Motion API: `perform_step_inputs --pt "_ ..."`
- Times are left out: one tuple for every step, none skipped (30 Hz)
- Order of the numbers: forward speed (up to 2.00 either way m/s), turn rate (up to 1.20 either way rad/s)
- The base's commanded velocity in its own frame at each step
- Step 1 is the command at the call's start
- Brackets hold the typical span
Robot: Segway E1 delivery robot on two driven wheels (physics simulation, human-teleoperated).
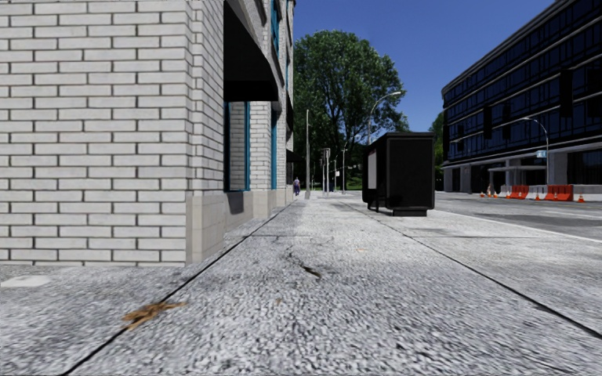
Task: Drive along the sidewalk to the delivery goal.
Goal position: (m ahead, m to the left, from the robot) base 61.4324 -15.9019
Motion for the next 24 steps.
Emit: perform_step_inputs --pt "2.00 0.00" --pt "2.00 0.00" --pt "2.00 0.00" --pt "2.00 0.00" --pt "2.00 0.00" --pt "2.00 0.00" --pt "2.00 0.00" --pt "2.00 0.00" --pt "2.00 0.00" --pt "2.00 0.00" --pt "2.00 0.00" --pt "2.00 0.00" --pt "2.00 0.00" --pt "2.00 0.00" --pt "2.00 0.00" --pt "2.00 0.00" --pt "2.00 0.00" --pt "2.00 0.00" --pt "2.00 0.00" --pt "2.00 0.00" --pt "2.00 0.00" --pt "2.00 0.00" --pt "2.00 0.00" --pt "2.00 0.00"
